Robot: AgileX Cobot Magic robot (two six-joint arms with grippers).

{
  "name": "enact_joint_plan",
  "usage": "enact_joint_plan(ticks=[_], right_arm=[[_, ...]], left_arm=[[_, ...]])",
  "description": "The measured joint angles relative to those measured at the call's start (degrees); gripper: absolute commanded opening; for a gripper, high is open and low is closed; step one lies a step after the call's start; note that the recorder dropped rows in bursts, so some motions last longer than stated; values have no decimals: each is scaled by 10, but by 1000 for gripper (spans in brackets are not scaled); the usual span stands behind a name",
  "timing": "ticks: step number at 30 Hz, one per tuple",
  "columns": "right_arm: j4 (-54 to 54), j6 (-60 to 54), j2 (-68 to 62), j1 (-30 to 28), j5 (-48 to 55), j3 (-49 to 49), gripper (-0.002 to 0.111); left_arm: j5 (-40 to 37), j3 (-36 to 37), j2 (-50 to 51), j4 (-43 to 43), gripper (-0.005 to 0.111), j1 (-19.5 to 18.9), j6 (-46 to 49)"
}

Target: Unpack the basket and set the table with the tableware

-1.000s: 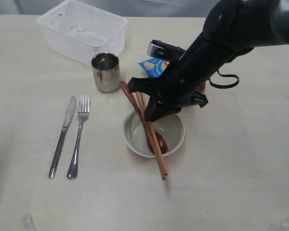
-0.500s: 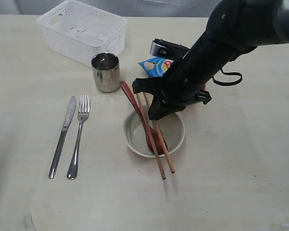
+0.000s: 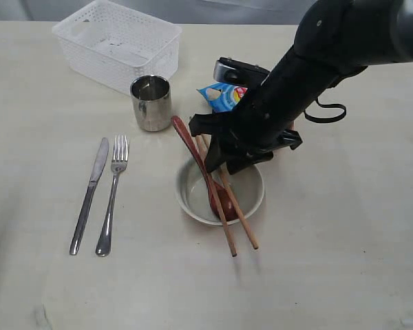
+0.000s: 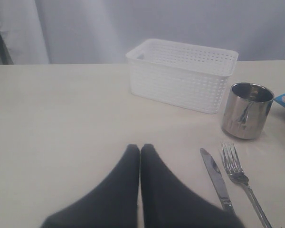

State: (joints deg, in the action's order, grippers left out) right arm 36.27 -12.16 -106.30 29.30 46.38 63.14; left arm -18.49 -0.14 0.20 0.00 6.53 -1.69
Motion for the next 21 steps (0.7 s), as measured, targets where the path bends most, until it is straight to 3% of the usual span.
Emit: enact_joint_plan(ticks=[9, 11, 15, 21], right_arm=[[-7, -22, 30, 0, 5, 0, 40], [-29, -22, 45, 0, 1, 0, 32], [-97, 1, 55, 0, 0, 0, -1], [-137, 5, 51, 0, 0, 0, -1]], left_arm=[[0, 0, 0, 0, 0, 0, 0], [0, 0, 0, 0, 0, 0, 0], [0, 0, 0, 0, 0, 0, 0], [0, 0, 0, 0, 0, 0, 0]])
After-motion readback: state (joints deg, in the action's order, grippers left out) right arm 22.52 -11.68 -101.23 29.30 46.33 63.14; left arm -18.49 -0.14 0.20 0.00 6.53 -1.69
